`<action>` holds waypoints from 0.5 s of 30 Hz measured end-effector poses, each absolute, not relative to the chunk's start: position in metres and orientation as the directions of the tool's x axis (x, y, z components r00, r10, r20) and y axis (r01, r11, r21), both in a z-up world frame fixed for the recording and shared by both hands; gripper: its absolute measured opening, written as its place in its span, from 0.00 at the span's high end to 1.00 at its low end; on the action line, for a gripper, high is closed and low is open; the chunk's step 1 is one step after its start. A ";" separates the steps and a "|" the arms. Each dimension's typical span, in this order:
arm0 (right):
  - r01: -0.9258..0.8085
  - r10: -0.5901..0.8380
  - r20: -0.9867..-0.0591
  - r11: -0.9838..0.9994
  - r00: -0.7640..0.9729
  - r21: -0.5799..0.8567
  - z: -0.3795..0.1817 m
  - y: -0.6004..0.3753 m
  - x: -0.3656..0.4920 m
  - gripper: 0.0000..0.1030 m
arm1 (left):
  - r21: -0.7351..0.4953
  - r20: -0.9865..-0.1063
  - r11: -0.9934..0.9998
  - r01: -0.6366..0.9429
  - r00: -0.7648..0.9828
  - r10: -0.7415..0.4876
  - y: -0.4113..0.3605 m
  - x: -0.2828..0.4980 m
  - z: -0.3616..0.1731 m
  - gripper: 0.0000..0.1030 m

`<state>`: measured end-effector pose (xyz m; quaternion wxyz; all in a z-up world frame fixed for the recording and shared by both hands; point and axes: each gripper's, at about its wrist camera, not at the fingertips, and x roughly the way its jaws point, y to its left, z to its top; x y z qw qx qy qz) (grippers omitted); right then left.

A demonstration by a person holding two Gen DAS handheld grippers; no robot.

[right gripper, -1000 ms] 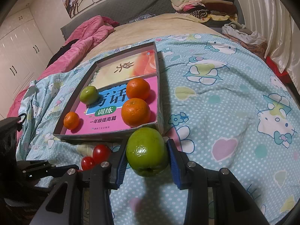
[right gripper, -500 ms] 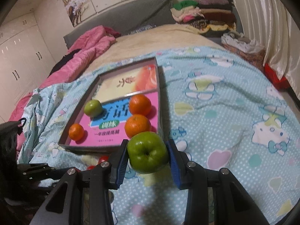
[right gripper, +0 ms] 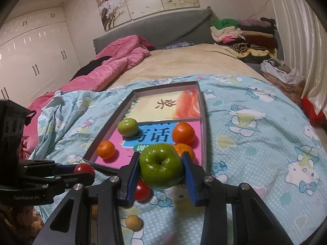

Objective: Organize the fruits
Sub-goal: 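Grasp a red cherry tomato with the left gripper while the right gripper lifts the green apple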

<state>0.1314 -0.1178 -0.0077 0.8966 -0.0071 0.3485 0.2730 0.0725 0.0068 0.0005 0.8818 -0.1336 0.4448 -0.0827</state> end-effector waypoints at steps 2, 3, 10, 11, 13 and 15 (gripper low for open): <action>-0.501 0.493 -0.622 0.846 0.608 0.180 -0.006 -0.116 0.132 0.61 | -0.310 -0.760 0.950 0.022 0.594 -0.262 0.008 0.074 0.002 0.71; -0.506 0.499 -0.618 0.843 0.607 0.184 -0.005 -0.115 0.132 0.61 | -0.308 -0.759 0.951 0.019 0.597 -0.258 0.009 0.074 0.003 0.71; -0.538 0.534 -0.585 0.822 0.610 0.189 0.003 -0.110 0.130 0.61 | -0.305 -0.754 0.952 0.002 0.611 -0.242 0.010 0.080 0.007 0.71; -0.538 0.536 -0.582 0.821 0.612 0.189 0.004 -0.110 0.131 0.61 | -0.305 -0.752 0.952 0.001 0.613 -0.241 0.010 0.081 0.008 0.71; -0.539 0.537 -0.579 0.821 0.613 0.190 0.005 -0.110 0.132 0.61 | -0.302 -0.750 0.953 0.000 0.617 -0.238 0.009 0.083 0.009 0.71; -0.537 0.539 -0.578 0.821 0.613 0.196 0.006 -0.111 0.133 0.61 | -0.303 -0.750 0.953 -0.006 0.618 -0.235 0.009 0.086 0.010 0.71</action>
